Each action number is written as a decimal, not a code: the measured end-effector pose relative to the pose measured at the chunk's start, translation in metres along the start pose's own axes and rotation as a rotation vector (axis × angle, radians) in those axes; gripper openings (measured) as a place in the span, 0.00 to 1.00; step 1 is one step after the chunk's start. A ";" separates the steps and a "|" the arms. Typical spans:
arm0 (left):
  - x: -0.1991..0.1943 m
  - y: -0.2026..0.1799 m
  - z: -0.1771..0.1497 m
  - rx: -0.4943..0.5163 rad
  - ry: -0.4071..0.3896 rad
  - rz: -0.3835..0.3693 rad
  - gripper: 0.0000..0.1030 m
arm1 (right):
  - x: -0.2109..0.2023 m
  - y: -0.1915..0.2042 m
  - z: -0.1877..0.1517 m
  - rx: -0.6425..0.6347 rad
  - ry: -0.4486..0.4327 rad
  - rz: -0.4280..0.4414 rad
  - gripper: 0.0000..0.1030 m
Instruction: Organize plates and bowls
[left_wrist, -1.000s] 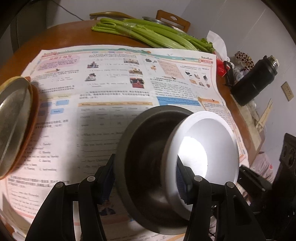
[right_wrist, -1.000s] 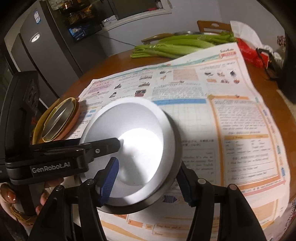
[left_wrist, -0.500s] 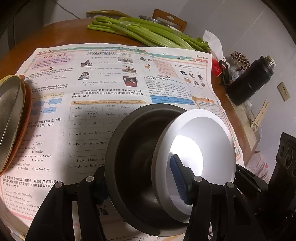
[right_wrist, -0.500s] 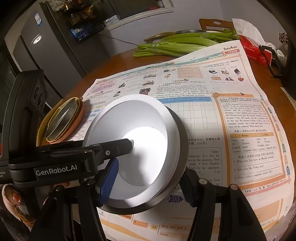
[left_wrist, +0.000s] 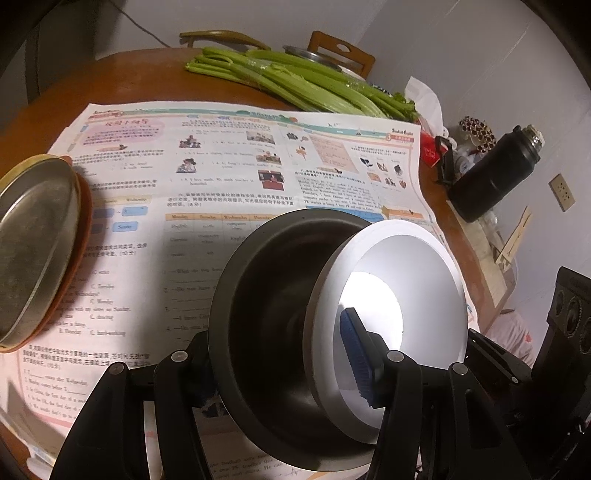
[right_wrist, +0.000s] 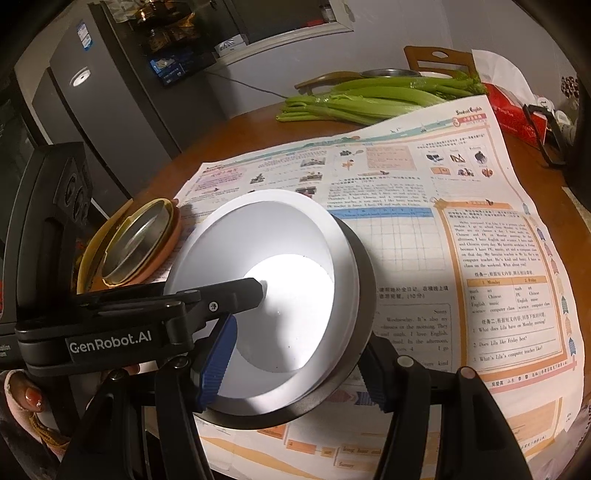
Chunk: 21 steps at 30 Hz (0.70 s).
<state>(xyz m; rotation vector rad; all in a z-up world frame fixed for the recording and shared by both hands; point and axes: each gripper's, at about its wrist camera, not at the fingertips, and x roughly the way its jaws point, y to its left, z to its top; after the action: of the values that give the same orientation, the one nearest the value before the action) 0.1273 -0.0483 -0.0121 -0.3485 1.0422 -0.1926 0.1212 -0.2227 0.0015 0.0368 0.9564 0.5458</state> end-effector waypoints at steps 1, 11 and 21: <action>-0.002 0.001 0.000 -0.003 -0.003 0.000 0.57 | 0.000 0.001 0.000 -0.001 -0.001 0.001 0.61; -0.026 0.017 0.001 -0.029 -0.050 -0.001 0.57 | -0.002 0.026 0.009 -0.046 -0.015 0.008 0.61; -0.051 0.038 0.003 -0.055 -0.094 0.025 0.57 | -0.001 0.054 0.021 -0.094 -0.033 0.032 0.61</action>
<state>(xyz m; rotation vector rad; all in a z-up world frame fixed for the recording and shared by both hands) 0.1045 0.0037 0.0161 -0.3907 0.9597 -0.1239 0.1139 -0.1718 0.0292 -0.0233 0.8982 0.6174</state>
